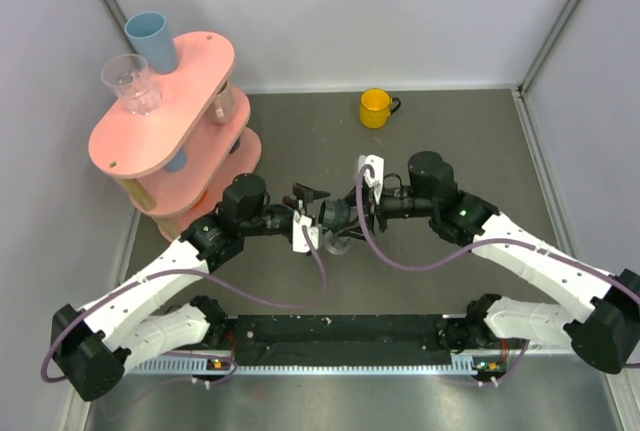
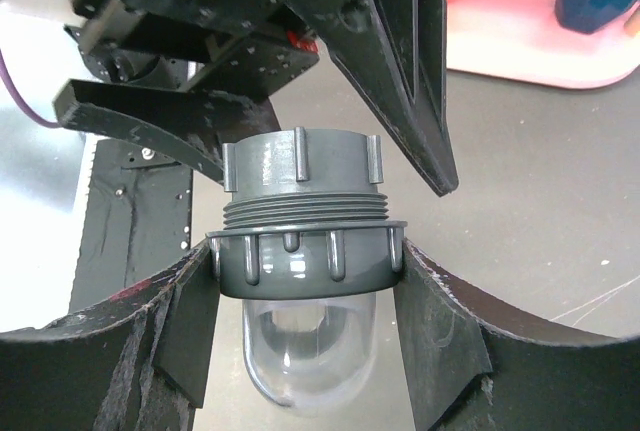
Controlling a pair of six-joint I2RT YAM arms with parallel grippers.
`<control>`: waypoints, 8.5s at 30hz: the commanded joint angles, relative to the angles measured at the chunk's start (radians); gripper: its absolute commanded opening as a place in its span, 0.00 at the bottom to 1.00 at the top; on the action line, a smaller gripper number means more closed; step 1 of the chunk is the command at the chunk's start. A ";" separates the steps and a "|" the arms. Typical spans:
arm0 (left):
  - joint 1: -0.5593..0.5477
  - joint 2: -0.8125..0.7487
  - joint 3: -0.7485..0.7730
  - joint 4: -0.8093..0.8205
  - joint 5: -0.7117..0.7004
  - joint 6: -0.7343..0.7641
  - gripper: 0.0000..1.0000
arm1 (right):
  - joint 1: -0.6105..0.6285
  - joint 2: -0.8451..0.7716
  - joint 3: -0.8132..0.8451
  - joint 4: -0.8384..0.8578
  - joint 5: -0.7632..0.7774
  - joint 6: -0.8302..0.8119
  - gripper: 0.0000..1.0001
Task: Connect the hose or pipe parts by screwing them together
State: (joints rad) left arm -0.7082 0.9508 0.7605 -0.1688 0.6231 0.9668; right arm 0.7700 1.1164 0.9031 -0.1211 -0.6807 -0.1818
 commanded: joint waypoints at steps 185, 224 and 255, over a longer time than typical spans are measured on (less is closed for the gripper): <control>0.072 0.069 0.037 0.336 0.250 -1.383 0.00 | -0.015 -0.136 0.100 -0.021 0.000 0.056 0.38; 0.107 0.092 0.051 0.364 0.162 -1.487 0.00 | -0.017 -0.248 0.095 -0.230 0.058 -0.133 0.82; 0.108 0.089 0.048 0.425 0.204 -1.565 0.00 | 0.012 -0.135 0.108 -0.199 -0.103 -0.168 0.81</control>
State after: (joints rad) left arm -0.5961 1.0588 0.7906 0.1471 0.7956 -0.5747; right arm 0.7609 0.9543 0.9958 -0.3340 -0.7326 -0.3492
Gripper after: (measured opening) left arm 0.559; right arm 0.807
